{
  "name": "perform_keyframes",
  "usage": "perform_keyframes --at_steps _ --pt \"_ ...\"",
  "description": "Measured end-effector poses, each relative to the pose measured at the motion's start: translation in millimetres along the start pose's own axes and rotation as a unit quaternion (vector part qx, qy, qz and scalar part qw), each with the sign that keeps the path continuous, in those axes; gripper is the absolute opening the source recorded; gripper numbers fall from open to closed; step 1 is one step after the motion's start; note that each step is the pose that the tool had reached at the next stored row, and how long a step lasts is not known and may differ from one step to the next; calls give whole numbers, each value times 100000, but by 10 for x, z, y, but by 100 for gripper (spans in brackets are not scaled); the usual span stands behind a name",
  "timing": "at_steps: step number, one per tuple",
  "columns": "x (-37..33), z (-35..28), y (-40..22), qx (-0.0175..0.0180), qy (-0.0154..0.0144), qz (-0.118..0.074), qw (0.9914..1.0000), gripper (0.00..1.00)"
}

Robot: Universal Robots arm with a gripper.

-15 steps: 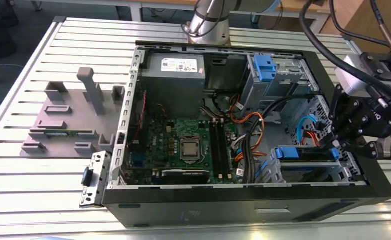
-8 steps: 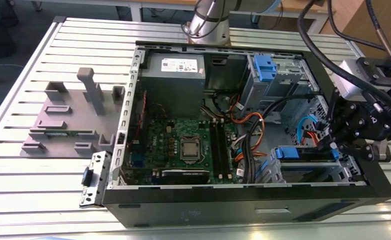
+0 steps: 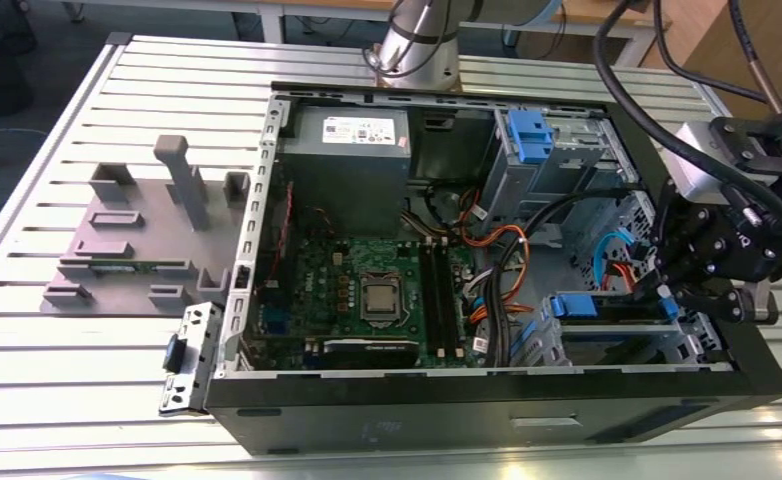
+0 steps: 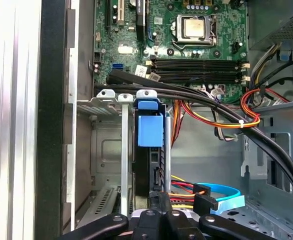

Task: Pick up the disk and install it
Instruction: 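Insert the first disk wire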

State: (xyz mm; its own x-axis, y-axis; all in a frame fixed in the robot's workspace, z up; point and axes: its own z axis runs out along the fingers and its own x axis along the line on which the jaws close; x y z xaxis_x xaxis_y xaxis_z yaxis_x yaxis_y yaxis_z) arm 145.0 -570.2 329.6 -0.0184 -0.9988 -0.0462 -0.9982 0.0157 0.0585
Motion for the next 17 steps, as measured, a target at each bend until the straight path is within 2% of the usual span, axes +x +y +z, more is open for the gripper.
perform_keyframes --at_steps 4,6,10,17 --pt "-2 -27 -3 -2 -141 -7 100000 11" --pt "-4 -81 -3 4 -21 -1 100000 11" --pt "-8 -168 -4 2 -8 -1 100000 11" --pt "-11 -217 -15 2 -14 -5 100000 11"
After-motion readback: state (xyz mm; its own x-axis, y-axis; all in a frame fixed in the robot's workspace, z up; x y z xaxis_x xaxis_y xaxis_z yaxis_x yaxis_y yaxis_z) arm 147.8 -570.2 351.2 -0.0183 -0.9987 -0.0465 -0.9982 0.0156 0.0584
